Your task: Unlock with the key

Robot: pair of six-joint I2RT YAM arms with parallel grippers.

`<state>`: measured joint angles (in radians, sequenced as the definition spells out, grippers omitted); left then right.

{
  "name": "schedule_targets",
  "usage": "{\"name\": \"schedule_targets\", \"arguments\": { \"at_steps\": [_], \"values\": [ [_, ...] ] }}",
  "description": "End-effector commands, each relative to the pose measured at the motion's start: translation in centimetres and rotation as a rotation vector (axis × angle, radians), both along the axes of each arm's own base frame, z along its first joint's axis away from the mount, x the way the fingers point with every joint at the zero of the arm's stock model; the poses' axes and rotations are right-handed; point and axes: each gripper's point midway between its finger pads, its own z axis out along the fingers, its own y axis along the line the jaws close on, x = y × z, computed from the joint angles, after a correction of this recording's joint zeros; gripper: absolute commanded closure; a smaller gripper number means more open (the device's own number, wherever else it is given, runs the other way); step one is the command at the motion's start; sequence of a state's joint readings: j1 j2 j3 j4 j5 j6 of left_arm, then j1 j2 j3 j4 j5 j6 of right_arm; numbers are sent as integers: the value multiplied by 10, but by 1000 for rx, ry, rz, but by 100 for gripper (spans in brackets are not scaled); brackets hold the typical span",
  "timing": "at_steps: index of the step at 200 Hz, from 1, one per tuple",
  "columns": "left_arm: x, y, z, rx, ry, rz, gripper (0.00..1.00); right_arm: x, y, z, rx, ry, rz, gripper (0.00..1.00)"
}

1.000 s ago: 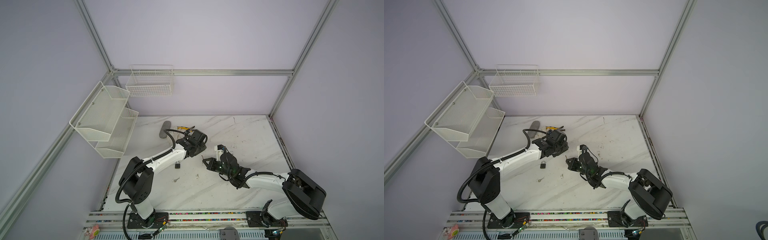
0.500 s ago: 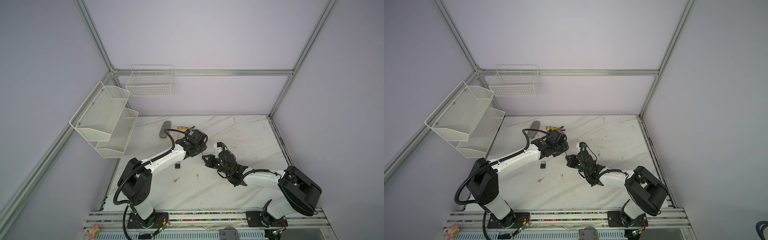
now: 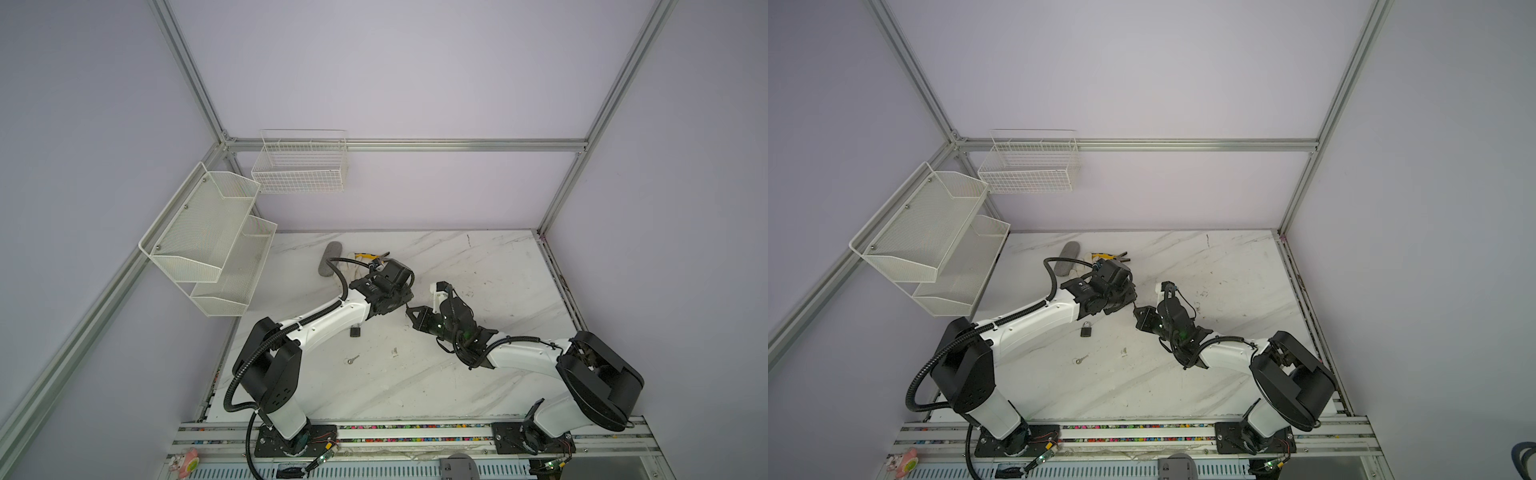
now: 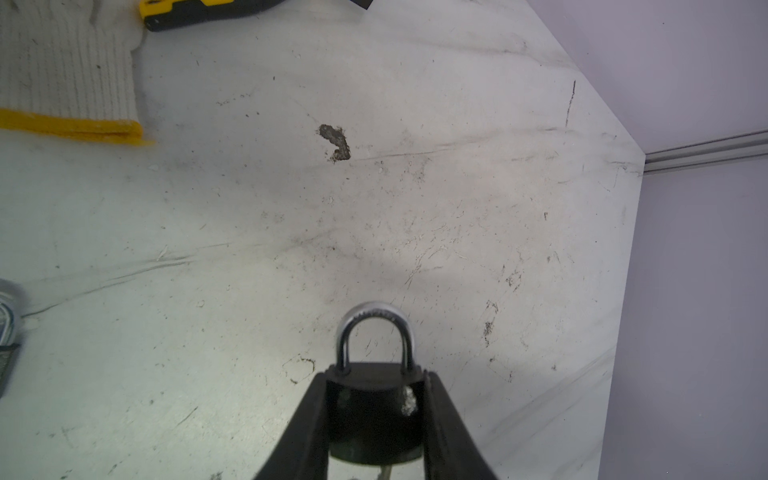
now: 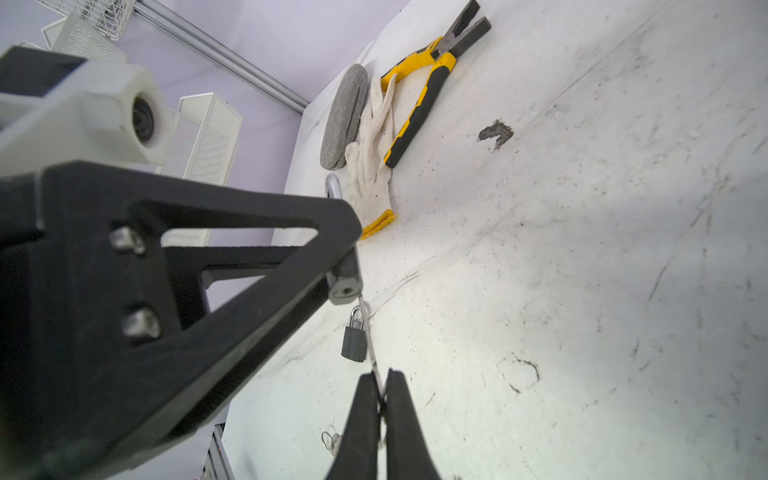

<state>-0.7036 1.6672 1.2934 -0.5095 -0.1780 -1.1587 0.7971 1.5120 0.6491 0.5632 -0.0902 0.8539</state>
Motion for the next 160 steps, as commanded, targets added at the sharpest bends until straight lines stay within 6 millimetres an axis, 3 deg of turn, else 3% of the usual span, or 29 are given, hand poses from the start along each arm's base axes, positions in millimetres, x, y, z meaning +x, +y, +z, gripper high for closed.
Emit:
{"name": "schedule_targets", "arguments": {
  "at_steps": [1, 122, 160],
  "values": [
    [-4, -2, 11, -14, -41, -31, 100, 5, 7, 11, 18, -24, 19, 100],
    [-3, -3, 13, -3, -51, -48, 100, 9, 7, 6, 24, 4, 30, 100],
    [-5, -3, 10, 14, -52, -63, 100, 9, 10, 15, 47, -3, 52, 100]
  ]
}}
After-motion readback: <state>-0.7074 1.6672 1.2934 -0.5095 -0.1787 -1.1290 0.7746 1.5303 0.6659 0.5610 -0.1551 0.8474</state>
